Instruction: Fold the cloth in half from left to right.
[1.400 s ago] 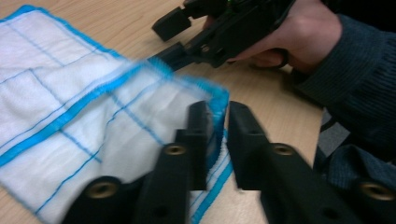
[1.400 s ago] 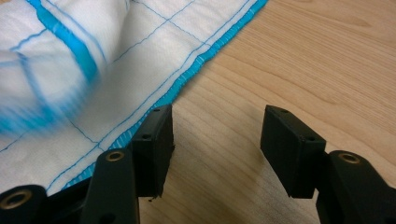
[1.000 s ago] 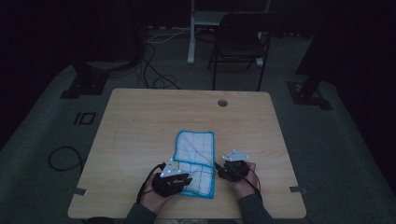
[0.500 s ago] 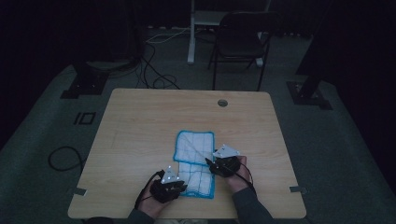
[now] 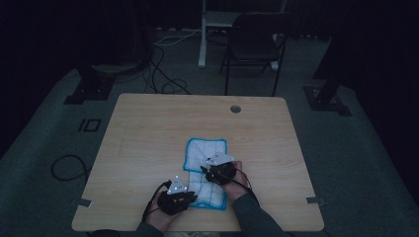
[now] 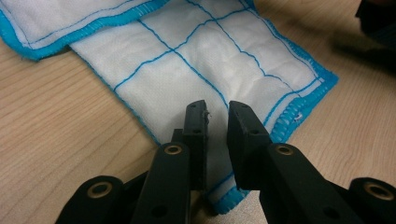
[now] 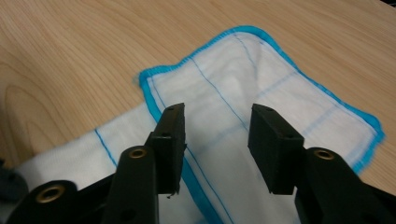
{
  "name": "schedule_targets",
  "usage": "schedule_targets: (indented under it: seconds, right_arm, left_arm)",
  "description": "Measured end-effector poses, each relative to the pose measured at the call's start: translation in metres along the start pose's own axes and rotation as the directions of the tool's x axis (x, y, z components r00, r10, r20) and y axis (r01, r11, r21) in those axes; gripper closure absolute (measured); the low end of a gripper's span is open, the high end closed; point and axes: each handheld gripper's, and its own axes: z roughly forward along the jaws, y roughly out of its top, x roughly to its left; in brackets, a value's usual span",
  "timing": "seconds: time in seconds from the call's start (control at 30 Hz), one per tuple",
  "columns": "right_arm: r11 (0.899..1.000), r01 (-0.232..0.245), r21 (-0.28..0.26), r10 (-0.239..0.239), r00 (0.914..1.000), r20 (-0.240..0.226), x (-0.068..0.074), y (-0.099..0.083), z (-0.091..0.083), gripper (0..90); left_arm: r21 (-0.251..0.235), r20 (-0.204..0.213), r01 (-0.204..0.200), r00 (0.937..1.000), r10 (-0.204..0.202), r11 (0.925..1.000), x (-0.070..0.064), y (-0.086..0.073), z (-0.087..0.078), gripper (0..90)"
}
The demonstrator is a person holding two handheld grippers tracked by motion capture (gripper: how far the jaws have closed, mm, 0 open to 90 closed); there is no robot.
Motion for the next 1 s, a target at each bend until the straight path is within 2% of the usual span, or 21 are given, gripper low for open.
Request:
schedule_targets:
  seconds: [0.13, 0.37, 0.5, 0.7, 0.93, 1.0]
  right_arm:
    - [1.000, 0.022, 0.014, -0.022, 0.9994, -0.028, 0.009, 0.008, 0.012, 60.4]
    - [0.997, 0.060, 0.056, -0.055, 0.9950, -0.084, 0.020, 0.015, 0.034, 53.3]
    - [0.994, 0.066, 0.093, -0.058, 0.9943, -0.089, 0.021, 0.015, 0.045, 56.9]
    - [0.996, 0.020, 0.087, -0.011, 0.9950, -0.099, 0.007, 0.018, 0.042, 80.6]
    - [0.997, -0.002, 0.074, 0.006, 0.9980, -0.062, -0.011, 0.018, 0.035, 84.1]
    - [0.998, -0.022, 0.066, 0.025, 0.9983, -0.053, -0.019, 0.018, 0.033, 84.1]
  left_arm:
    - [-0.004, -0.001, 0.002, 1.0000, -0.002, 1.0000, 0.000, 0.000, 0.000, 78.4]
    - [-0.005, 0.004, 0.010, 0.9999, -0.010, 0.9999, 0.001, -0.001, 0.000, 78.4]
    - [-0.009, 0.005, 0.012, 0.9999, -0.012, 0.9999, 0.001, -0.001, 0.000, 78.4]
    - [-0.012, 0.008, 0.017, 0.9998, -0.017, 0.9998, 0.001, -0.002, 0.000, 78.4]
    - [-0.012, 0.010, 0.018, 0.9998, -0.018, 0.9998, 0.001, -0.001, 0.000, 78.4]
    - [-0.012, 0.010, 0.020, 0.9997, -0.020, 0.9997, 0.001, -0.001, 0.000, 78.4]
